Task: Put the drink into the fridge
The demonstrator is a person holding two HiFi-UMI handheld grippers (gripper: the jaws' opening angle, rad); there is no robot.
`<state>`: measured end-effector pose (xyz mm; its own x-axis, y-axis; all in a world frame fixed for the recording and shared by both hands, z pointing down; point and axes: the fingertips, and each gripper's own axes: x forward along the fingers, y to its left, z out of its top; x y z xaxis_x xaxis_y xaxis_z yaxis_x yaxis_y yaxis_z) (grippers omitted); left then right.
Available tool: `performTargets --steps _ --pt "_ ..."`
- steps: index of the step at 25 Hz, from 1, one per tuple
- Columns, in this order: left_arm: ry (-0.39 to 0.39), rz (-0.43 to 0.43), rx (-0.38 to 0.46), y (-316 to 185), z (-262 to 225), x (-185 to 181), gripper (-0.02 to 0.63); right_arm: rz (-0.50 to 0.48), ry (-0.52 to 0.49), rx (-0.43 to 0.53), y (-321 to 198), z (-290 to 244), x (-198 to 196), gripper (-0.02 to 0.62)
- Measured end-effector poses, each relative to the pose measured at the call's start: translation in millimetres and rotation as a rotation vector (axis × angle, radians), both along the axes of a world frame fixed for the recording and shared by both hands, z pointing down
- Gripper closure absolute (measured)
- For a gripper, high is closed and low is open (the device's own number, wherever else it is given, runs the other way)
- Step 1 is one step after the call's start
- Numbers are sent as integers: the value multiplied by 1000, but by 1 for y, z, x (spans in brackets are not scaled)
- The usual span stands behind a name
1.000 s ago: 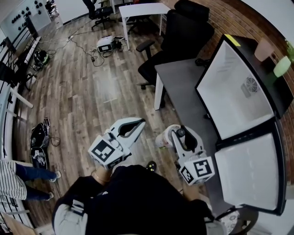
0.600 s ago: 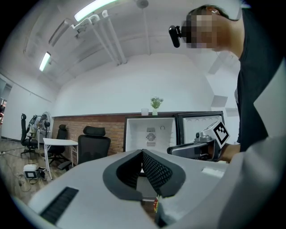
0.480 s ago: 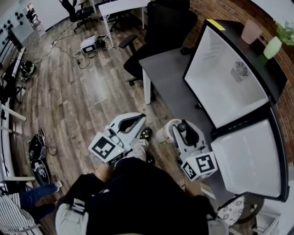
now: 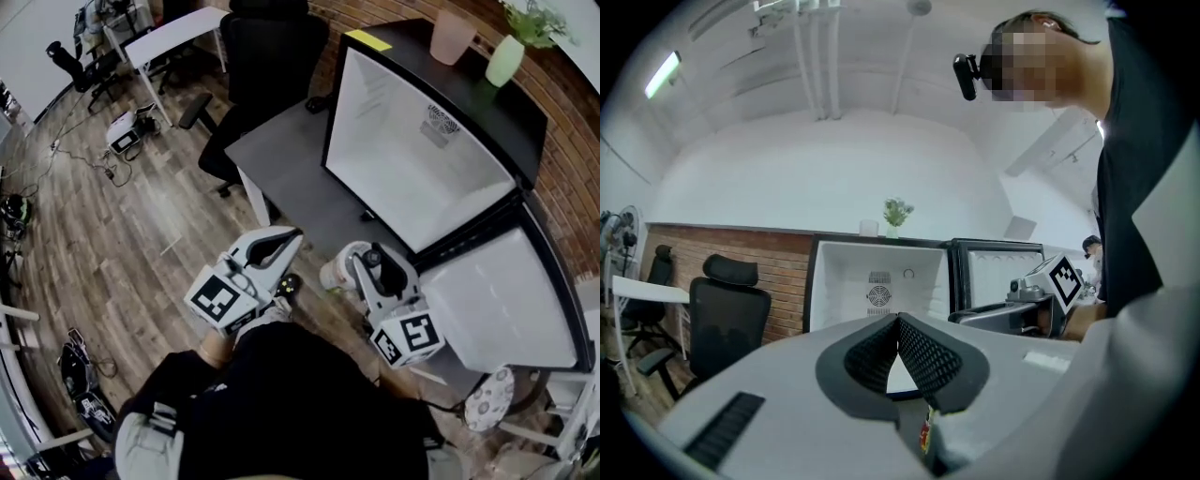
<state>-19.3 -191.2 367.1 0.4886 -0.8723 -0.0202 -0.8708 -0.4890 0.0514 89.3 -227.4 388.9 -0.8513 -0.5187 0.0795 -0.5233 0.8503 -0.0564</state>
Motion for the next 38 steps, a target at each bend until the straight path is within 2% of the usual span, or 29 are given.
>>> performTargets --steps 11,17,28,38 --pt "31 131 7 -82 2 -11 609 154 23 6 -69 -3 -2 445" --pt "39 158 15 -116 4 -26 609 202 32 10 -102 -5 -10 445" --pt "56 200 18 -156 8 -51 609 298 57 26 -155 -7 -16 446" --pt "76 278 13 -190 8 -47 609 416 95 17 -198 1 2 445"
